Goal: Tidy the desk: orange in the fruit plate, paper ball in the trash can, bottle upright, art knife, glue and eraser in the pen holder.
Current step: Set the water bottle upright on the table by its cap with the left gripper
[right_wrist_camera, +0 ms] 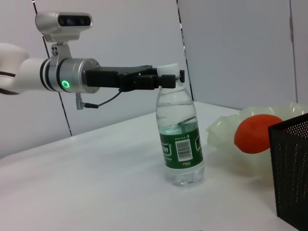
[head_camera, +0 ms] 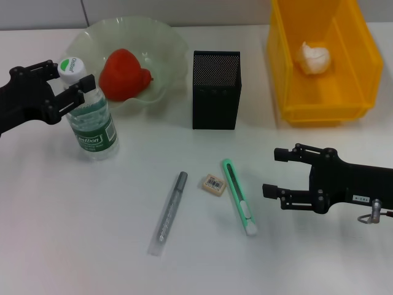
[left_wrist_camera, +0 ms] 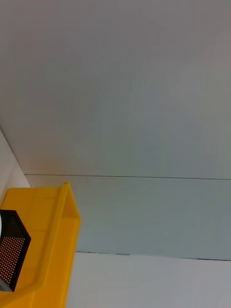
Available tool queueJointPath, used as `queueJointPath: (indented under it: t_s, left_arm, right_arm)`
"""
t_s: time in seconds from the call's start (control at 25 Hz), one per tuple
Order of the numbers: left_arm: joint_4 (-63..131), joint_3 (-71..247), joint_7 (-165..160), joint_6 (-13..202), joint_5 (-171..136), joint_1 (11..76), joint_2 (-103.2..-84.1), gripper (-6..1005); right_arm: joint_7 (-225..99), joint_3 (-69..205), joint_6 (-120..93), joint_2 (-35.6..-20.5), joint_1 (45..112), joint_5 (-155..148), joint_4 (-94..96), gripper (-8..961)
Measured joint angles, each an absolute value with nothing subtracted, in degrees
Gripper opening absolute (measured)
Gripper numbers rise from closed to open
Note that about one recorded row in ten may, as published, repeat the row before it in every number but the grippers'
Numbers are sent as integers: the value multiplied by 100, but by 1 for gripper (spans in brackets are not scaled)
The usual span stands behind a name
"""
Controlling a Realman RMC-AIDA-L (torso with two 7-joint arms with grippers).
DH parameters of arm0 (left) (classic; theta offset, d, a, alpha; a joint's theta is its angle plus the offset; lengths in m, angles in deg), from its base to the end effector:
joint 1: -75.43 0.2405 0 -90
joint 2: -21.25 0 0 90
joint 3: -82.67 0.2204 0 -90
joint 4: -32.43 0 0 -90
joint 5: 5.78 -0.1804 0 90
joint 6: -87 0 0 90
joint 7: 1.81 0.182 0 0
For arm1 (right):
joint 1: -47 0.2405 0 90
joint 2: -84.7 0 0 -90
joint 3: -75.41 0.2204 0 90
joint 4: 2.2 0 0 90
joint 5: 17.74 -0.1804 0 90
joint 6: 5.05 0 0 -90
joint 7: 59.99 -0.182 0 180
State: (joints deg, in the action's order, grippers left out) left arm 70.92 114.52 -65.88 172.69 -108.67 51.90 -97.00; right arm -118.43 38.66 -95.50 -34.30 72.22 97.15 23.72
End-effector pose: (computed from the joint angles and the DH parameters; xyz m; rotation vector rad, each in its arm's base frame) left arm -0.2346 0.3173 0.0368 -2.3525 -0.4306 -0.7622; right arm 0.2295 0.2605 -0.0405 -2.7272 0.4814 0.7532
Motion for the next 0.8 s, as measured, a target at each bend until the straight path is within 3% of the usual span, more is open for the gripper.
queueJointPath:
  t_s: [0.8]
  left_arm:
    - [6965,11422,-6608,17173,-10869,5153,-9704,444]
  right_arm:
    - [-11844,3820,-9522,-3430,7229,9714,2372,817]
